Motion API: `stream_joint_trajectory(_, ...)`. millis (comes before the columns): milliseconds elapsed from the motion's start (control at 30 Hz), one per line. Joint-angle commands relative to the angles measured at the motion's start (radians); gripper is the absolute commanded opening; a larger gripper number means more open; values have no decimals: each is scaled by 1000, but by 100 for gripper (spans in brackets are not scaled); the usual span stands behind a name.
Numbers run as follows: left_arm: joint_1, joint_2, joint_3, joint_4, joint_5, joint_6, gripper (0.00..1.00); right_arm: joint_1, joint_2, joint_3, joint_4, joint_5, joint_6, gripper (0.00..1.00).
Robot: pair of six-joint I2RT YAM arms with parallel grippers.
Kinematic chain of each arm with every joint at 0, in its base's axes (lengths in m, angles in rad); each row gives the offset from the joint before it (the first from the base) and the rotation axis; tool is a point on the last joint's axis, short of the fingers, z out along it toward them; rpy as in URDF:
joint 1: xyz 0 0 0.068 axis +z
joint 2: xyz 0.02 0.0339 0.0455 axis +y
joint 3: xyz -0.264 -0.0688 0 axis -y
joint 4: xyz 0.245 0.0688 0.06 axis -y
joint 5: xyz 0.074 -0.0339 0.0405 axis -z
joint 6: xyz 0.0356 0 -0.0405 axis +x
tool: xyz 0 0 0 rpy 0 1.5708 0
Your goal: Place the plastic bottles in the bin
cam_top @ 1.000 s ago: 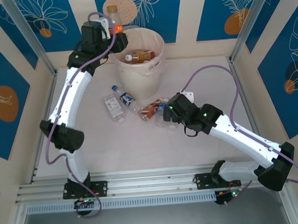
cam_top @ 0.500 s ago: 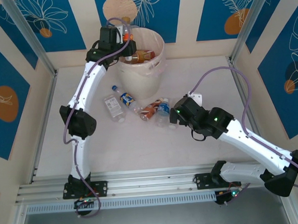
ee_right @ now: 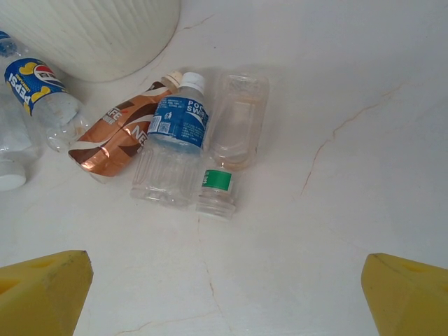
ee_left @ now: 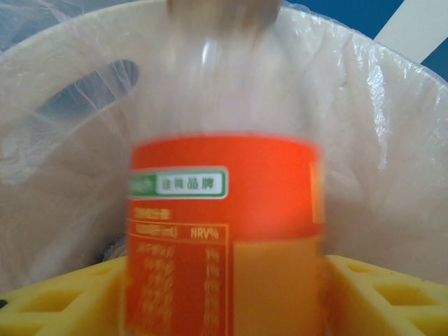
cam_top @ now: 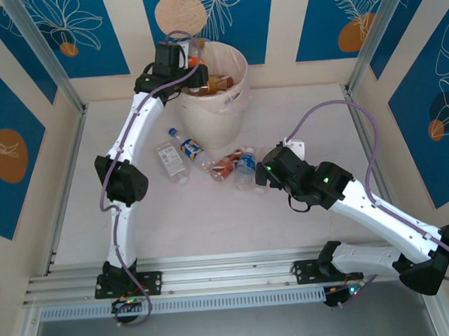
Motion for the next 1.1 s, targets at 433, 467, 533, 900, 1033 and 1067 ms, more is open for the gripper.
stream_joint_trajectory(433, -11, -21, 65, -19, 0, 26, 76, -25, 17, -8, -9, 26, 45, 99)
stream_joint_trajectory(467, -11, -30, 66, -16, 1, 27, 77, -31, 20, -8, -10, 19, 47, 99)
stream_joint_trajectory(533, -14, -44, 66, -7, 10, 29, 77, -40, 24, -9, -7, 6, 48, 99)
stream_joint_trajectory(900, -30, -111, 67, -34, -9, 30, 77, -81, 24, -23, -19, -13, 61, 99)
stream_joint_trajectory(1033, -31, -181, 66, -88, -73, 19, 79, -118, 29, -55, -13, -53, 78, 99)
stream_joint_trajectory(1067, -31, -199, 62, -105, -88, 15, 80, -130, 31, -64, -10, -66, 81, 99)
